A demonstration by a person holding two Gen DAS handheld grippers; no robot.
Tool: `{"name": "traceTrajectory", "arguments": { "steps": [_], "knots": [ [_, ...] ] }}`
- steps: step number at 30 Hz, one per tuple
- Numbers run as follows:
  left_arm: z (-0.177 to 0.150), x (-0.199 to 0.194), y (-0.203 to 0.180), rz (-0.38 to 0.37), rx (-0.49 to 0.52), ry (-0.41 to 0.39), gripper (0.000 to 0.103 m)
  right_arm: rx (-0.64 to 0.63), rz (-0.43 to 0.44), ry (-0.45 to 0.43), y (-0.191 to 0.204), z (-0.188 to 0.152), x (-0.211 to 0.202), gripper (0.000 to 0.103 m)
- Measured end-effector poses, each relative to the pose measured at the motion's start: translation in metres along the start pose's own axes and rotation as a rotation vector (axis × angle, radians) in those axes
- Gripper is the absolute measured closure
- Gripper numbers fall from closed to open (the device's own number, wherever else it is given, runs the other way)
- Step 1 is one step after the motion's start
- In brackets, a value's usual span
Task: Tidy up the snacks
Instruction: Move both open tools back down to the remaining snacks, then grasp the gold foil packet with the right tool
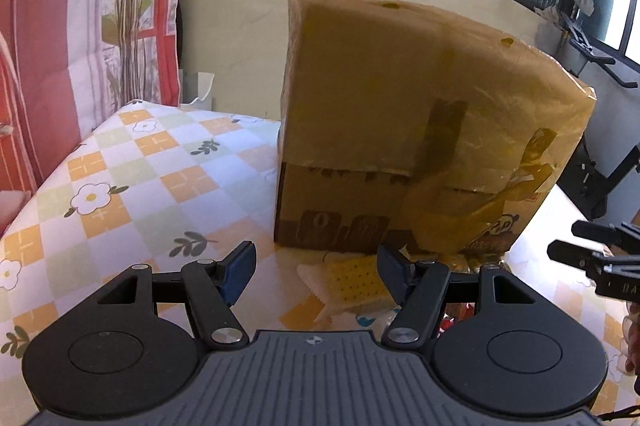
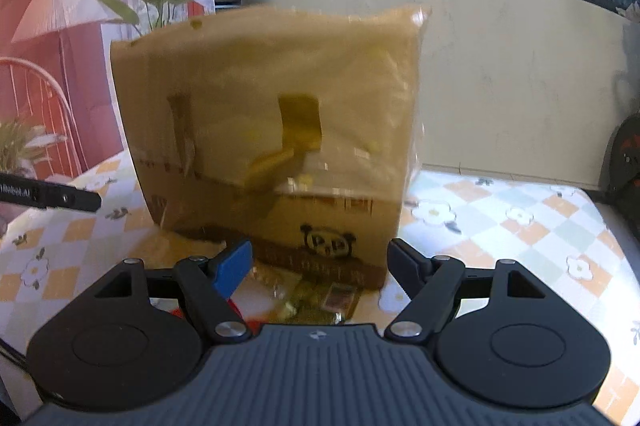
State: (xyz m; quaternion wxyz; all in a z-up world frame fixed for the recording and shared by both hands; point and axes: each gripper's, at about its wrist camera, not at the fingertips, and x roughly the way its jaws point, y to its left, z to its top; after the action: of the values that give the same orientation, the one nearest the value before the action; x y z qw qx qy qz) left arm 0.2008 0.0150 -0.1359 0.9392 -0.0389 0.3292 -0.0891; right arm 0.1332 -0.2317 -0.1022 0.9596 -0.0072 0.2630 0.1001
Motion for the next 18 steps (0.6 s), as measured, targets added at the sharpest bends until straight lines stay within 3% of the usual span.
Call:
{"name": "traceTrajectory", "arguments": {
  "steps": [12,18],
  "knots": [
    [-0.006,0.006,0.000,0.010,-0.001,0.036,0.034,0.061,-0.009,0.118,-0.007,-0.031,0.021,0.028],
    [-0.008,0.008,-0.001,0.008,-0.003,0.047,0.034,0.124,-0.005,0.172,-0.006,-0.025,0.053,0.027]
  ]
}}
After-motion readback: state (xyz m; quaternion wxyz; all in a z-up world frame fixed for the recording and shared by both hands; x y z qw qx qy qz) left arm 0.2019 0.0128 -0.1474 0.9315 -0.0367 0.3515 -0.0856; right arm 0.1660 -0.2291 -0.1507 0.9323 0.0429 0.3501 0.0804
